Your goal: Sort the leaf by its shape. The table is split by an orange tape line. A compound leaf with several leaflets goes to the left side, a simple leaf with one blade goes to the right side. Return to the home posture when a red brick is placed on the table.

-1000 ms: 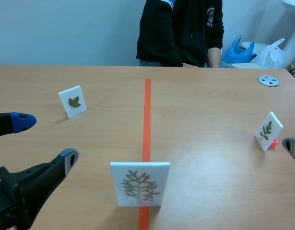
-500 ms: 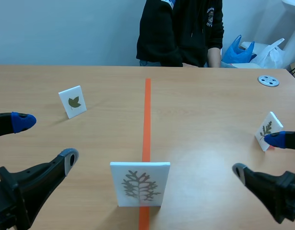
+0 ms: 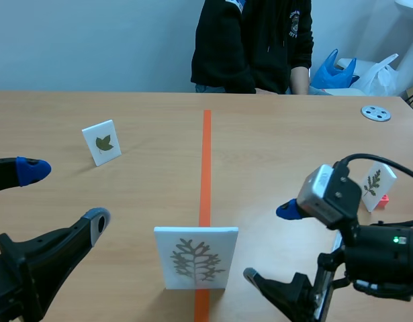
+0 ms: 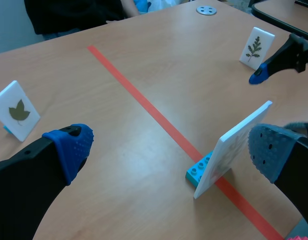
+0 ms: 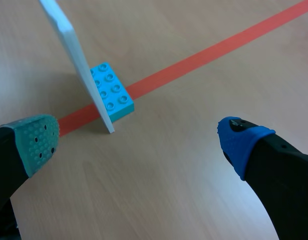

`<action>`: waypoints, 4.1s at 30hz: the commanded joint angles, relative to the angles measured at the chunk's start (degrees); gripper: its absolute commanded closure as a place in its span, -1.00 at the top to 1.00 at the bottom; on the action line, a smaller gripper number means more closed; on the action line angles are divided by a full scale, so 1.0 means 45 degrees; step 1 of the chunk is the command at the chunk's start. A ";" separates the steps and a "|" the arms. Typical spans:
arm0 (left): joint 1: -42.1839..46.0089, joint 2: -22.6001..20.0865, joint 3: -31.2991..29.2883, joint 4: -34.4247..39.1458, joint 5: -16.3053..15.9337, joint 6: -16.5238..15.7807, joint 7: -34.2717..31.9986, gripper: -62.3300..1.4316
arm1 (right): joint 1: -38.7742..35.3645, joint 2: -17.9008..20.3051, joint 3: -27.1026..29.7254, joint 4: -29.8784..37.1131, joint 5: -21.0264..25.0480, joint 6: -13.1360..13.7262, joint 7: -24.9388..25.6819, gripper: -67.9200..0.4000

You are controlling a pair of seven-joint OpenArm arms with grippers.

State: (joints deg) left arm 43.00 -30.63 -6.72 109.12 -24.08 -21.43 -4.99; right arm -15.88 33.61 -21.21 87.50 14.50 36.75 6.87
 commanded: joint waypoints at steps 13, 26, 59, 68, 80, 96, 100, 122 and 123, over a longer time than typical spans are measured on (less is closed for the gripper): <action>-0.0005 0.0029 -0.0058 0.0121 -0.0078 -0.0029 -0.0199 1.00 | 0.2123 -0.1525 -0.3109 -0.1909 -0.1345 -0.1418 0.1146 1.00; -0.0005 0.0029 -0.0058 0.0121 -0.0078 -0.0029 -0.0029 1.00 | 0.2331 -0.1865 -0.4367 -0.2341 -0.2283 -0.2084 0.1753 0.32; -0.0005 0.0029 -0.0058 0.0121 -0.0078 -0.0029 -0.0029 1.00 | 0.2322 -0.1860 -0.1865 -0.1428 -0.1443 -0.2064 0.1899 -0.95; -0.0005 0.0029 -0.0058 0.0121 -0.0078 -0.0029 -0.0029 1.00 | 0.2322 -0.1899 0.1088 -0.1287 0.1486 -0.2069 0.0175 -0.95; -0.0005 0.0034 -0.0058 0.0121 -0.0078 -0.0029 -0.0005 1.00 | 0.2798 -0.2798 0.3759 -0.1967 0.3269 -0.4226 -0.1695 -0.95; -0.0005 0.0068 -0.0058 0.0121 -0.0078 -0.0029 0.0015 1.00 | 0.5119 -0.3555 0.3764 -0.6528 0.3152 -0.5187 -0.1243 -0.95; -0.0005 0.0063 -0.0058 0.0121 -0.0078 -0.0029 0.0015 1.00 | 0.5100 -0.3594 0.3759 -0.6615 0.2822 -0.5989 -0.1413 -0.94; -0.0005 0.0063 -0.0058 0.0121 -0.0078 -0.0029 0.0015 1.00 | 0.4804 -0.3585 0.3759 -0.6538 0.2487 -0.6164 -0.0053 0.57; -0.0005 0.0063 -0.0058 0.0121 -0.0078 -0.0029 0.0015 1.00 | 0.4804 -0.3580 0.3764 -0.6509 0.2492 -0.6164 -0.0010 0.63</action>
State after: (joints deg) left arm 43.00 -30.63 -6.72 109.12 -24.08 -21.43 -4.34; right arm 4.75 16.69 -4.23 56.47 25.32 8.99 6.00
